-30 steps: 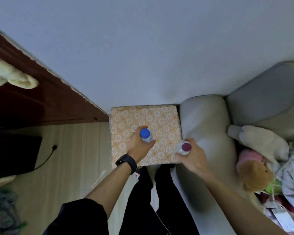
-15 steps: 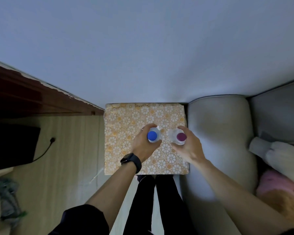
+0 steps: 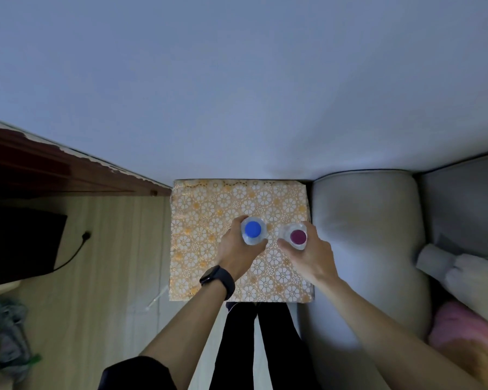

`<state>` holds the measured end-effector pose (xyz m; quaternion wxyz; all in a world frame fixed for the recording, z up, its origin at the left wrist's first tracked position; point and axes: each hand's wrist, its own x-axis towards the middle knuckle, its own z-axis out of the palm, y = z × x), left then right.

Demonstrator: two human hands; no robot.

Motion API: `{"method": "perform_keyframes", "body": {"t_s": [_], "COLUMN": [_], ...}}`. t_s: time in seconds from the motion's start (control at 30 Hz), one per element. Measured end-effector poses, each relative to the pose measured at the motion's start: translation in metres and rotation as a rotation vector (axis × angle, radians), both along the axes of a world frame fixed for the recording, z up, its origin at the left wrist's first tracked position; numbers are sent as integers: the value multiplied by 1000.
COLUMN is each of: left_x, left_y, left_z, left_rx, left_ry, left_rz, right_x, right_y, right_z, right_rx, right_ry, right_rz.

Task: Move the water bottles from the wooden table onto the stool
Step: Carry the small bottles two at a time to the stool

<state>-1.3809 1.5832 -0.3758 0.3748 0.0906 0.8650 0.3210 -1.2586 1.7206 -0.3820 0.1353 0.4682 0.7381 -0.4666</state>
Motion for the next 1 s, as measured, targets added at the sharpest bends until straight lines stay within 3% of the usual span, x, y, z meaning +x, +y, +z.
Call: {"method": "perform_keyframes", "body": {"t_s": [0.2,0.47,0.8,1.0], "left_x": [-31,-56,-52,-48], "left_y": [41,103,96,96], "left_z": [-1,-9,-22,-17], "left_rx": [45,123,106,105], "left_ry": [41,58,159,120], "left_rz": [-83,-4,28,31], "right_x": [-27,-73,-81,-73], "right_y": [33,78,84,91], "right_z": [2,-8,-15,-16], "right_rx": [-8,-4,-92,-239], "right_ry": [102,116,106,148], "right_rz": [-84,-114,-114,-72]}}
